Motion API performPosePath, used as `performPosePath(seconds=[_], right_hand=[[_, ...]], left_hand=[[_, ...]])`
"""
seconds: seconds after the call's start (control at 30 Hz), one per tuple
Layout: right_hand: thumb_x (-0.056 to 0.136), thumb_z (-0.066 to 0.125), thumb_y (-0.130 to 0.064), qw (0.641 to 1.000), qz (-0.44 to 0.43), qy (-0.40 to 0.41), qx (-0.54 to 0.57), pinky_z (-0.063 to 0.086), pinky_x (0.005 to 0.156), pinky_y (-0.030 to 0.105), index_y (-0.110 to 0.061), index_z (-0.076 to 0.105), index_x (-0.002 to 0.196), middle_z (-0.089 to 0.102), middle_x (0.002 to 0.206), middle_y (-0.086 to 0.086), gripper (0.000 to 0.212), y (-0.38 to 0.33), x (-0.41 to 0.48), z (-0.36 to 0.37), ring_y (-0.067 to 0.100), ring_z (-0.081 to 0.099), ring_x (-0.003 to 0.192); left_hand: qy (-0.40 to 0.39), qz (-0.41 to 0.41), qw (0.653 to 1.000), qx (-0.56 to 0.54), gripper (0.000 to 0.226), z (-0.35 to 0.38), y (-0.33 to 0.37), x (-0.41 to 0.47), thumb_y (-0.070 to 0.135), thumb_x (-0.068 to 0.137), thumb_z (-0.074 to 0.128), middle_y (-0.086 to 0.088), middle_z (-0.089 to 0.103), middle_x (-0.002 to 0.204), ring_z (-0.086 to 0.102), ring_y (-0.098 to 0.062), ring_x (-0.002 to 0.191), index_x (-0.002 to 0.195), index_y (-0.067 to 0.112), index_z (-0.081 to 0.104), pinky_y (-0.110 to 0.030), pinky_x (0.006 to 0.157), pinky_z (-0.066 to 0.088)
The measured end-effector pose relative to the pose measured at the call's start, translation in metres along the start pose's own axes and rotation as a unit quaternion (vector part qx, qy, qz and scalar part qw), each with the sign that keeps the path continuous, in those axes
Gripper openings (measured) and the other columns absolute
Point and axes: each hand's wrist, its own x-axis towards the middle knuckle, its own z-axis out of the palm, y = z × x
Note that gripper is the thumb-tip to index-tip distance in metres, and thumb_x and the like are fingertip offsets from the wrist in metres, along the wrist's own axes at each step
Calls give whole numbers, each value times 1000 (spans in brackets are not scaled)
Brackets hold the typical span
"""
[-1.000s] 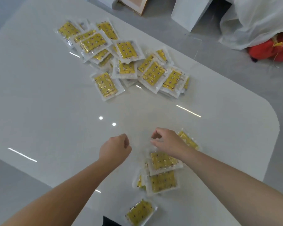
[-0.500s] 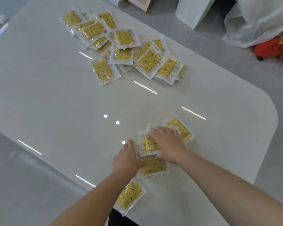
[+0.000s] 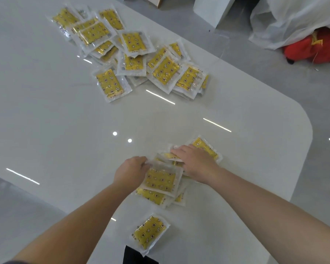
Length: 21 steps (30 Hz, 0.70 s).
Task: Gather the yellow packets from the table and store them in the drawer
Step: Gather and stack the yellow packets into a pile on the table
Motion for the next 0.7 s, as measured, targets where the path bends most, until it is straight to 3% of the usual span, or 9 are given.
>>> performPosePath(seconds=[0.1,0.23,0.3,0.37,0.43,0.57,0.63,0.7], right_hand=[[95,38,-4,1000,7,25,-5,22,115,38,-25,15,153,22,159,-4,66,9,-6,-3,20,19,145],[90,43,5,998,38,21,-41,11,118,44,-25,-3,154,-2,162,0,84,29,-16,-1,27,-1,149],[92,48,-3,997,42,-17,-60,11,117,49,-27,-7,153,-12,162,4,86,41,-20,7,30,-9,148],[99,44,-28,995,23,-44,-84,12,117,52,-29,-7,153,-17,161,5,75,51,-24,15,32,-13,148],[99,39,-43,997,17,-40,-69,16,115,53,-32,3,153,-13,161,4,65,58,-26,19,32,-6,148],[93,56,-38,996,30,43,-67,32,100,43,-33,29,143,24,153,6,57,63,-25,15,30,35,131],[88,64,-39,992,46,81,-80,35,93,38,-29,31,140,42,137,3,63,63,-22,14,25,43,119],[84,68,-41,990,53,104,-82,34,90,36,-25,31,138,47,127,1,67,61,-18,13,23,44,115]], left_hand=[[42,3,997,-60,31,-6,9,3,29,95,54,-2,53,76,53,-21,69,72,8,53,-27,59,39],[62,-87,977,-184,28,-9,28,5,26,97,48,-6,53,72,46,-16,60,86,2,53,-25,53,37],[77,-121,966,-217,26,-4,34,5,27,98,47,-4,56,75,50,-17,64,92,3,55,-26,54,39],[88,-155,954,-242,23,4,38,2,31,96,52,-1,61,79,57,-19,70,96,9,57,-27,58,44],[88,-187,943,-259,23,14,39,0,35,90,62,-2,66,87,63,-20,79,100,14,59,-31,68,51],[97,-217,939,-248,47,26,45,-8,36,84,67,-7,64,116,62,-28,104,125,14,57,-45,90,53],[113,-209,936,-260,44,27,52,-8,30,86,65,-6,63,117,60,-28,104,127,15,56,-45,90,52],[114,-184,942,-255,30,26,58,-6,25,89,62,-7,64,106,61,-27,93,117,17,58,-39,78,53]])
